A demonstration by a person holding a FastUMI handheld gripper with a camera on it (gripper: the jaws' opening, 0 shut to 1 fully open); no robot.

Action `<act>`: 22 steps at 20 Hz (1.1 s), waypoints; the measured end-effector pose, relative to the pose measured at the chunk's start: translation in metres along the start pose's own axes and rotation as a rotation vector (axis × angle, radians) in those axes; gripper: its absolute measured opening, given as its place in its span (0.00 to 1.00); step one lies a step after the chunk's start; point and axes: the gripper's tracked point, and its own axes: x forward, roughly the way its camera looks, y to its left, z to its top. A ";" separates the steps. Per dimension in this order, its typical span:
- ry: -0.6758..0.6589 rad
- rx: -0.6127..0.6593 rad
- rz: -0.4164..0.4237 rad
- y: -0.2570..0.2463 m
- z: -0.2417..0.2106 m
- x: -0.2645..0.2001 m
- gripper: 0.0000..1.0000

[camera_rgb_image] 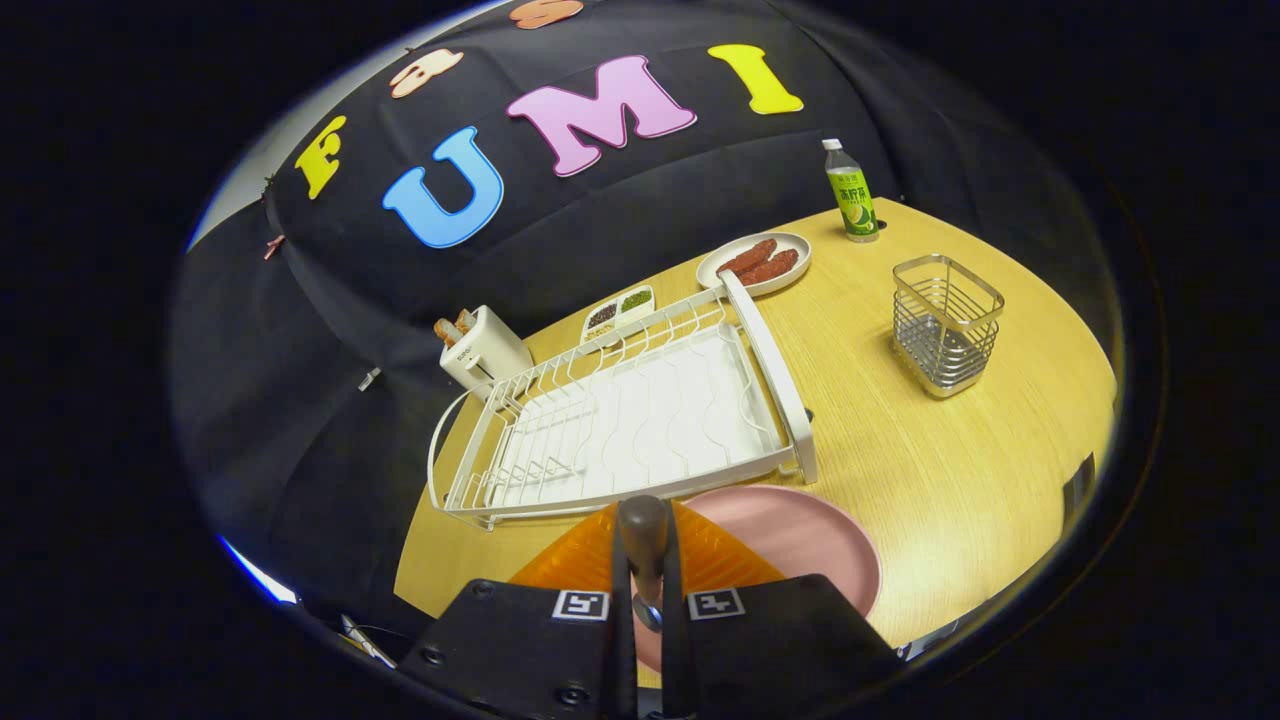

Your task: Take the plate from the dish rack, then take the spoon from the basket and place it into the plate.

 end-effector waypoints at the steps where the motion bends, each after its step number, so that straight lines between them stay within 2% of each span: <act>1: 0.009 -0.002 -0.010 -0.004 -0.004 0.003 0.14; 9: 0.063 -0.018 -0.013 -0.012 -0.020 0.010 0.16; 12: 0.055 -0.026 -0.016 -0.016 -0.015 0.000 0.41; 16: 0.035 -0.066 -0.079 -0.039 -0.013 -0.014 0.98; 22: -0.017 -0.176 -0.122 -0.049 0.014 -0.036 0.98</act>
